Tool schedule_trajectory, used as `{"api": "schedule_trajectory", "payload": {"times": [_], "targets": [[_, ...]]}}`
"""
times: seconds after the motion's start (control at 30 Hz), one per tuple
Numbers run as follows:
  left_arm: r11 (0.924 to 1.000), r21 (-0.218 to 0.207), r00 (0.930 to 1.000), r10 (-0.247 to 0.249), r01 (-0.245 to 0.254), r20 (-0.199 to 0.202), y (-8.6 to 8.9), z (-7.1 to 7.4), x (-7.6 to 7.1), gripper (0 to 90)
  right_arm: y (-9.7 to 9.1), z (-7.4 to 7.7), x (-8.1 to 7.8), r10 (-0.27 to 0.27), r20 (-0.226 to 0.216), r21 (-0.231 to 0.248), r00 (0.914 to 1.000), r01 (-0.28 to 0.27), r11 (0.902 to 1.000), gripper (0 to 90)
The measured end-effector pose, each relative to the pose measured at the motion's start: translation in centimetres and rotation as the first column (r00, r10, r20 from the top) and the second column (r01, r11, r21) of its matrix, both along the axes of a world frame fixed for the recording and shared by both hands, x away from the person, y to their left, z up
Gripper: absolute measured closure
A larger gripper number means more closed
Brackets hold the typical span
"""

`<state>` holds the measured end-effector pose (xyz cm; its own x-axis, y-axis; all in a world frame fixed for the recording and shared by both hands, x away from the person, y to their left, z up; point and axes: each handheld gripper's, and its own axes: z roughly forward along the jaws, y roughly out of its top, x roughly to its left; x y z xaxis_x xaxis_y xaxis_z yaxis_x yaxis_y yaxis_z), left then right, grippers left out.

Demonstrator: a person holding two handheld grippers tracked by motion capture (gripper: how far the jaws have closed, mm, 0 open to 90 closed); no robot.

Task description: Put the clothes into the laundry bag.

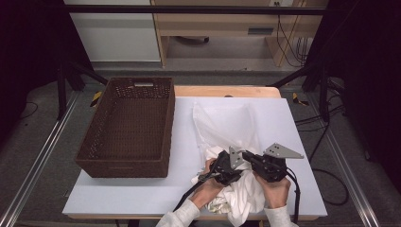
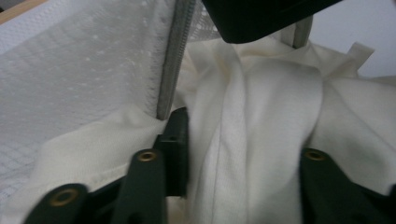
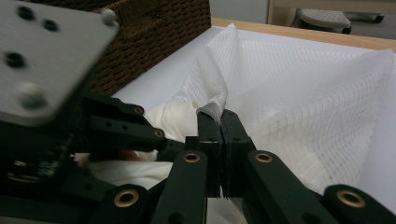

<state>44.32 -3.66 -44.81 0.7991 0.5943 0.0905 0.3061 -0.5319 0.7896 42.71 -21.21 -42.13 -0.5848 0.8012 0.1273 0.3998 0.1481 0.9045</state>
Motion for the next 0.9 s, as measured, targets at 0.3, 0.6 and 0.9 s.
{"api": "schedule_trajectory", "payload": {"times": [0.3,0.6,0.9], "targets": [[0.9993,-0.037,0.9998,0.009,-0.008,0.017,6.0,2.9,-2.0,22.4,-0.1,-0.3,0.0,-0.009,-0.004,-0.013,0.9999,0.009,0.9999,89.1],[0.9914,-0.13,0.9908,-0.036,0.019,-0.13,6.5,-1.0,-0.8,46.6,0.5,-0.5,0.0,-0.014,-0.004,-0.042,0.9999,0.014,0.999,89.0],[0.989,-0.137,0.9971,-0.062,0.056,-0.043,4.9,0.6,-2.1,79.1,0.5,-0.7,0.2,-0.021,-0.009,-0.031,0.9997,0.021,0.9993,89.1]]}}
